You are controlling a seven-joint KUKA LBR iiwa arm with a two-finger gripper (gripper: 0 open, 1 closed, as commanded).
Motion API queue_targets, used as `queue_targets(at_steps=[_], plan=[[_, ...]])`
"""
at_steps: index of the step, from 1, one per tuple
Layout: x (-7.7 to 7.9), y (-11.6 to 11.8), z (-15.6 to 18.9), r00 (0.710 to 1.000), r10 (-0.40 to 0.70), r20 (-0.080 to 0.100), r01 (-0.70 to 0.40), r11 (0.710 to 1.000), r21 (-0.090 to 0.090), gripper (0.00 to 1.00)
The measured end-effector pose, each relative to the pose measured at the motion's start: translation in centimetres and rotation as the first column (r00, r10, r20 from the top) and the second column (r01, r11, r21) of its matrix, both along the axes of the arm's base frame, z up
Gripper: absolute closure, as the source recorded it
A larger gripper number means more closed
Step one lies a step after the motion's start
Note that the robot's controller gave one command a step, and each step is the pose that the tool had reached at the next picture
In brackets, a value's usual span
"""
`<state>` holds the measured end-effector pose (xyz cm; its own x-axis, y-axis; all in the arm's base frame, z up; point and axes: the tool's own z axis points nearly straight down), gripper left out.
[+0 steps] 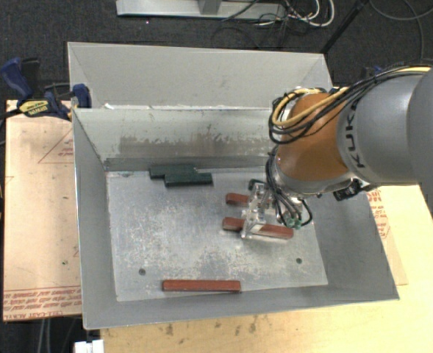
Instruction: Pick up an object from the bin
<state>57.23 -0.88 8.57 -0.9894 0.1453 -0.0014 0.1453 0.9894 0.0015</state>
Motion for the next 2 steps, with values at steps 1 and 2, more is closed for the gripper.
queue_targets(at_steps=[1, 2], plan=[[-0.2, 0.0, 1.7, 1.000, 0.000, -0.007, 0.000, 1.000, 0.000, 1.00], [-0.1, 0.0, 3.6, 1.000, 0.000, -0.005, 0.000, 1.000, 0.000, 1.00]])
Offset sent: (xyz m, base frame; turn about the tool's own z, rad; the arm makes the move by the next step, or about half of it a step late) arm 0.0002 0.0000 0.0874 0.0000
